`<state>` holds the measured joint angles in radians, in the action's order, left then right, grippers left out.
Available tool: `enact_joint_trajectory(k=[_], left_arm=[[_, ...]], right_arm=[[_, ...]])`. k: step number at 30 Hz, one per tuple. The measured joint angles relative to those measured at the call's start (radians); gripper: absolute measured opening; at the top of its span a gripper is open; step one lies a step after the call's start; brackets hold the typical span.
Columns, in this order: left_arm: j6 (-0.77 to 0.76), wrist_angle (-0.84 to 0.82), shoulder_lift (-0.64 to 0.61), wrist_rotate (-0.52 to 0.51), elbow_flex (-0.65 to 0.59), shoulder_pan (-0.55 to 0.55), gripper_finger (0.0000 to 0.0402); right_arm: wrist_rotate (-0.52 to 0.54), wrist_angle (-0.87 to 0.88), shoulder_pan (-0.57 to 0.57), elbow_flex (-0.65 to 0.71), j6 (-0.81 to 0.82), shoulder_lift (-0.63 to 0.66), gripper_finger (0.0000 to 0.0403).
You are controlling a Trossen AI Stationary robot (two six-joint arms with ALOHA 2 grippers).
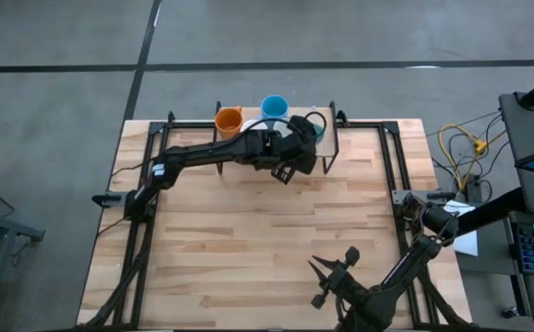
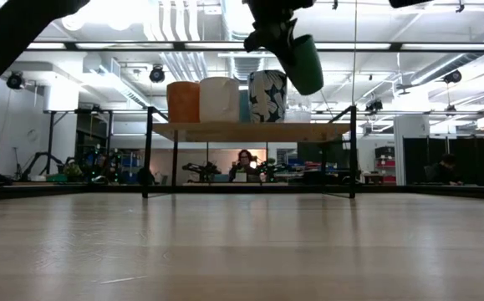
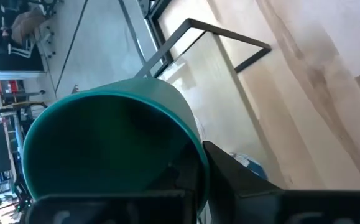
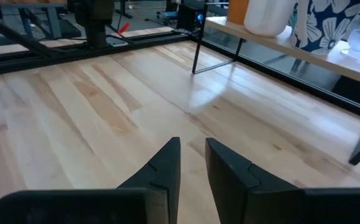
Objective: Stack small to large cups/mugs on shelf
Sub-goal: Put the green mug on the shelf
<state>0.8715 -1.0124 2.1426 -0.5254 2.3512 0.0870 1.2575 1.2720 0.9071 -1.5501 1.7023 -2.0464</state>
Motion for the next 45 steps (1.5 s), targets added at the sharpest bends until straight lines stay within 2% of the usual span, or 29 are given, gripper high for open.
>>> enact_joint_trajectory(k=[16,27,30,45], left_arm=[[-0.029,-0.017,0.000,0.156,-0.002,0.012,0.0000],[-0.028,0.052,-0.001,0.143,-0.117,0.025,0.0000],[-0.027,0.049,0.000,0.107,-0.120,0.025,0.0000],[-0.028,0.076,-0.002,0.093,-0.108,0.022,0.0000]], right_arm=[[0.000,0.000,-0.031,0.000,0.000,0.000,0.0068],[-0.001,-0.015,-0.037,-0.004,0.033,0.002,0.0068],[-0.001,-0.018,-0.038,-0.007,0.033,0.002,0.0068],[-0.008,-0.035,-0.044,-0.007,0.034,0.002,0.0068]])
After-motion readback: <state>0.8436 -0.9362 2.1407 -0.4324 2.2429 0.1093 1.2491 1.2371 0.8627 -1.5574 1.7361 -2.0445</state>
